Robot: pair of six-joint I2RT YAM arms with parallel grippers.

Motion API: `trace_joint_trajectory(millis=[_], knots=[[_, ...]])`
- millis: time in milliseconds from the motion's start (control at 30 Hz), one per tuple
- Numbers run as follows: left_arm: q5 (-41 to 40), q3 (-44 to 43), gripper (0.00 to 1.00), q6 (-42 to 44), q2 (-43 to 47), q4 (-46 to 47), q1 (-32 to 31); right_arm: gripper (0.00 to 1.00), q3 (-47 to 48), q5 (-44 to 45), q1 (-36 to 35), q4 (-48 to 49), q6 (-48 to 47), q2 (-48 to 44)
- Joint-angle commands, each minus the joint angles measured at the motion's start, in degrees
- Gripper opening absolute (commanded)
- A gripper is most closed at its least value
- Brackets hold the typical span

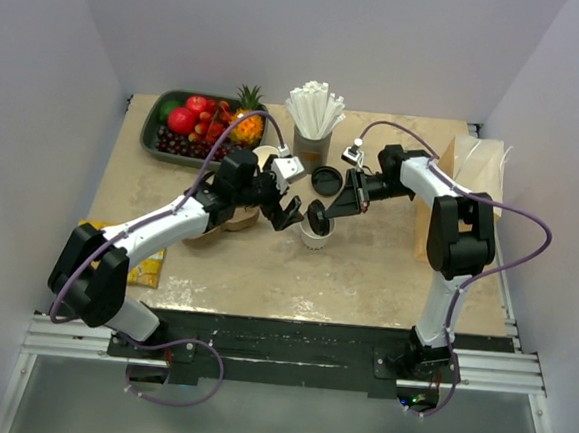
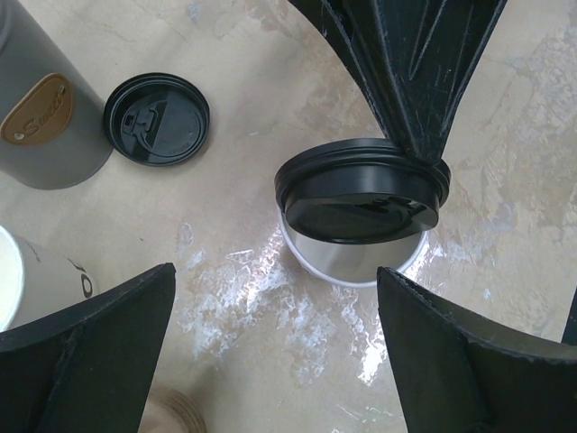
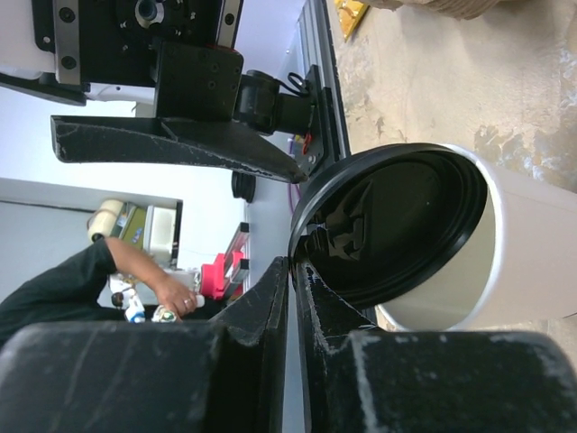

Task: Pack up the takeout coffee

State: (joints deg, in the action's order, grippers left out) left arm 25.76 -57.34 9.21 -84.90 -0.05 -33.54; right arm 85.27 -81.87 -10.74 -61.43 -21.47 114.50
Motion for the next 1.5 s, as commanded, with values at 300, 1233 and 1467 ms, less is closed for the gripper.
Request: trace_joint_trajectory(millis=[300, 1233, 1467], knots=[[0.8, -2.7, 0.97, 0.7, -1.7, 5.9, -1.9, 0.25, 1.6, 0.7, 1.4, -1.4, -0.3, -0.1], [-1.6, -5.2, 0.96, -0.3, -4.4, 8.3, -3.5, 0.43, -0.1, 2.5, 2.0, -0.7, -1.5, -2.9], [-1.4, -5.6, 0.97, -0.2, -5.3, 8.5, -3.5, 0.46, 1.2, 3.0, 2.0, -4.1, -6.1, -3.4]])
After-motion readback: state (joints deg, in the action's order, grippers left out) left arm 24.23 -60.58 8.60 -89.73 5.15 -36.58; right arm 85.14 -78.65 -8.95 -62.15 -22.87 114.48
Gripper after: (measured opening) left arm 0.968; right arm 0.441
